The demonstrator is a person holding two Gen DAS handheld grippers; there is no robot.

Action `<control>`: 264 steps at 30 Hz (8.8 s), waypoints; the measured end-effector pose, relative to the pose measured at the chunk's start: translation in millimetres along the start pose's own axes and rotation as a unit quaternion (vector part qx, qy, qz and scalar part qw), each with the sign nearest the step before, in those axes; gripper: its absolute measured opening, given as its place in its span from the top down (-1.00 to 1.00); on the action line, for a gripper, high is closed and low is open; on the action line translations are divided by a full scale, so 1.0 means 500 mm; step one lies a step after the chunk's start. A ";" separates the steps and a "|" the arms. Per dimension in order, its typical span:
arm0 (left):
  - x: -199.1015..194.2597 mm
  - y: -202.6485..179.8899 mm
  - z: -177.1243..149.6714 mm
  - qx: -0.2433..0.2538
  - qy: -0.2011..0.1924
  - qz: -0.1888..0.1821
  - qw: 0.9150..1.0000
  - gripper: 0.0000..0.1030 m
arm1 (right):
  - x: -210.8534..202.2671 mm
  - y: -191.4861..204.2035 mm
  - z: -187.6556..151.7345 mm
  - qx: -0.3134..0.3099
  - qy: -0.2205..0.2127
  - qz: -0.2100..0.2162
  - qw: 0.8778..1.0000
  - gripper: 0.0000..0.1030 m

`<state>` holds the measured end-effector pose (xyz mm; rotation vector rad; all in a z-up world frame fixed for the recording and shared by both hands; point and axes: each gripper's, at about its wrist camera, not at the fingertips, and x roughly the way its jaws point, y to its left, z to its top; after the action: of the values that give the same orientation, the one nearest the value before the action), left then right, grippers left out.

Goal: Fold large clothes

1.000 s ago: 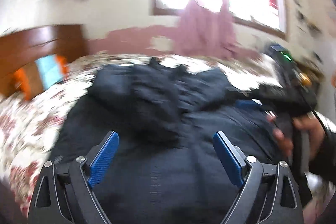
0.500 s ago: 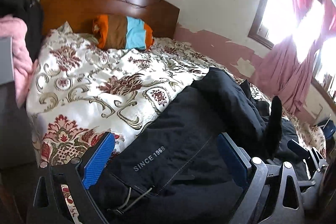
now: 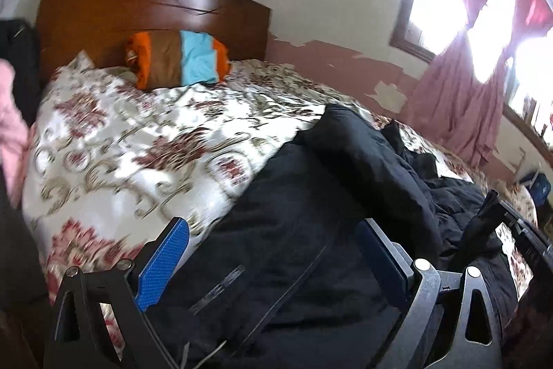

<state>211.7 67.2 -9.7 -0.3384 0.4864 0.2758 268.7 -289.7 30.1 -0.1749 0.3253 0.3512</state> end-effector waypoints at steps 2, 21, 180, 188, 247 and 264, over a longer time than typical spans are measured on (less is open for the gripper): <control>0.020 -0.027 0.027 0.014 -0.001 -0.017 1.000 -0.90 | 0.001 -0.040 0.011 -0.014 -0.011 -0.028 0.999 0.85; 0.238 -0.292 0.103 0.167 0.044 -0.077 0.982 -0.90 | 0.013 -0.184 0.034 -0.021 0.001 -0.151 0.988 -0.27; 0.555 -0.387 0.197 0.156 0.094 -0.205 0.962 0.87 | 0.539 -0.415 0.151 0.283 -0.016 0.093 0.954 0.98; 0.539 -0.391 0.189 0.197 0.104 -0.201 0.954 0.87 | 0.605 -0.287 0.130 0.076 0.123 0.179 0.973 0.98; 0.715 -0.563 0.123 0.269 0.233 -0.104 0.929 0.92 | 0.766 -0.213 -0.027 0.058 0.319 0.163 0.932 0.98; 0.735 -0.544 0.104 0.236 0.215 -0.122 0.940 0.92 | 0.786 -0.223 -0.032 0.074 0.321 0.164 0.930 0.99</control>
<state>636.2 -94.9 -81.3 0.0177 0.9128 -0.1666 654.0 -274.9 -106.5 -0.0812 1.0346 0.5953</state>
